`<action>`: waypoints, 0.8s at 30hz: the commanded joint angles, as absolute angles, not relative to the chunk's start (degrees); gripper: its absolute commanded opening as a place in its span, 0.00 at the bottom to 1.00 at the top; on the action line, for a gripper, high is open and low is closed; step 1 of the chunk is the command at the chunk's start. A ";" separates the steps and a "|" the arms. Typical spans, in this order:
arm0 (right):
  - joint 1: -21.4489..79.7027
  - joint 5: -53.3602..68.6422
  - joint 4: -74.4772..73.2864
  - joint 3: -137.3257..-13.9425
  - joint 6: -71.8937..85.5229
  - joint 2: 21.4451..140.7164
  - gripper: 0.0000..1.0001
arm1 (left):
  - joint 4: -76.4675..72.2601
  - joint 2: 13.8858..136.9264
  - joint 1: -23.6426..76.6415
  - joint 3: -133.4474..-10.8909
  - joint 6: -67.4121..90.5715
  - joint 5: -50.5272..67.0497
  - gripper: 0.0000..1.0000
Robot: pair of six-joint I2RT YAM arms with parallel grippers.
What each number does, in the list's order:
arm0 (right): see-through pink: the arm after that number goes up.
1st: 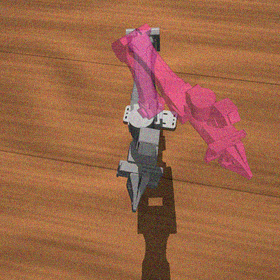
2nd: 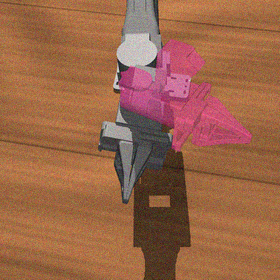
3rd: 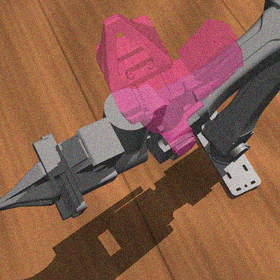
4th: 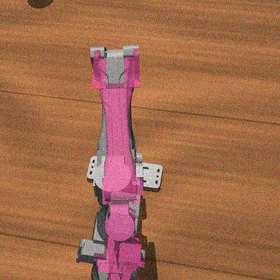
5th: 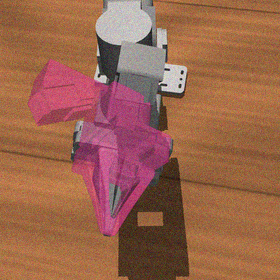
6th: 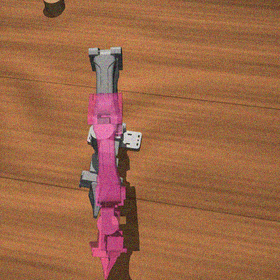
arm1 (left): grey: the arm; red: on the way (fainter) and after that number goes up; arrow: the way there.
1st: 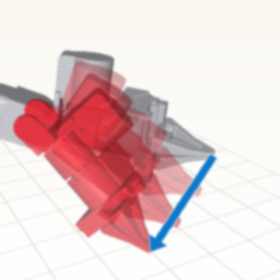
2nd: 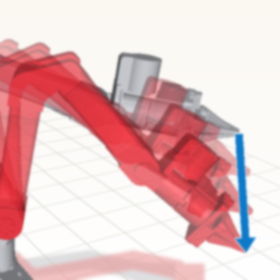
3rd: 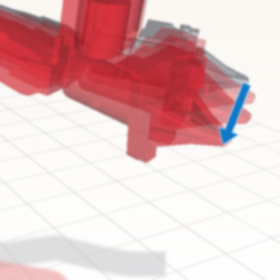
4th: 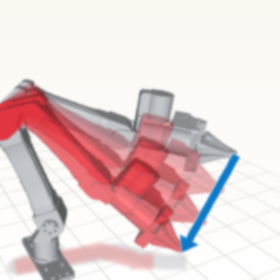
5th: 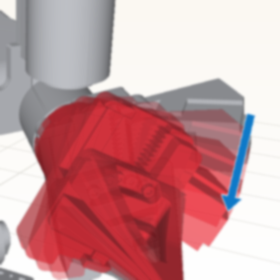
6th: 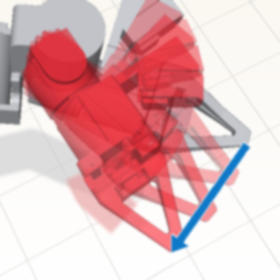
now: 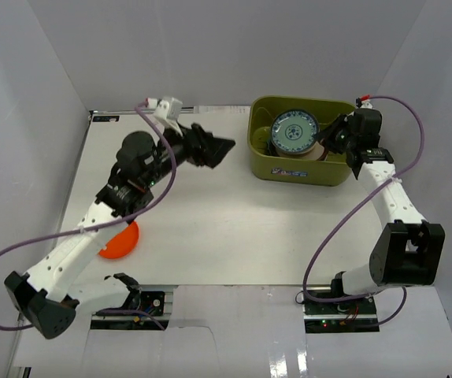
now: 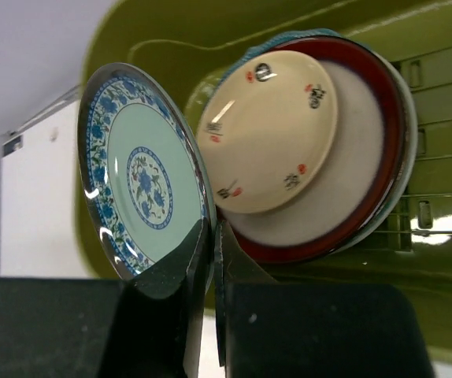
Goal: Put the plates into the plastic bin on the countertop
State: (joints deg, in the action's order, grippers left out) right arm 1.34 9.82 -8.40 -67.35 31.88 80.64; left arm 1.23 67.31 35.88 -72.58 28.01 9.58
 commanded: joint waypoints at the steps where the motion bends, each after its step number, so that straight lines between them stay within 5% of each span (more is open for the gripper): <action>1: 1.05 5.46 -4.92 -71.54 31.64 84.80 0.08 | 11.82 61.64 36.56 -61.02 25.24 11.80 0.98; 5: 0.97 1.94 -5.18 -73.47 31.03 88.15 0.13 | 18.44 48.73 36.56 -49.69 21.89 5.02 0.98; 7: 0.97 1.58 -6.50 -74.53 30.33 89.73 0.30 | 18.98 45.98 36.47 -47.30 20.83 2.91 0.98; 8: 0.97 1.15 -7.81 -75.14 29.80 89.91 0.53 | 18.90 44.31 36.47 -46.15 20.66 2.47 0.98; 13: 5.87 2.11 -7.12 -75.32 28.66 84.82 0.92 | 15.92 43.42 36.47 -47.45 18.02 0.88 0.98; 24: 47.77 -0.71 9.57 -67.49 34.27 91.47 0.91 | 14.59 36.92 36.56 -55.10 23.03 -6.32 0.98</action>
State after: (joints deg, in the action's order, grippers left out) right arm 41.82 0.69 2.02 -69.38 31.29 86.74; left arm 16.40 40.12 36.58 -51.37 21.93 -1.15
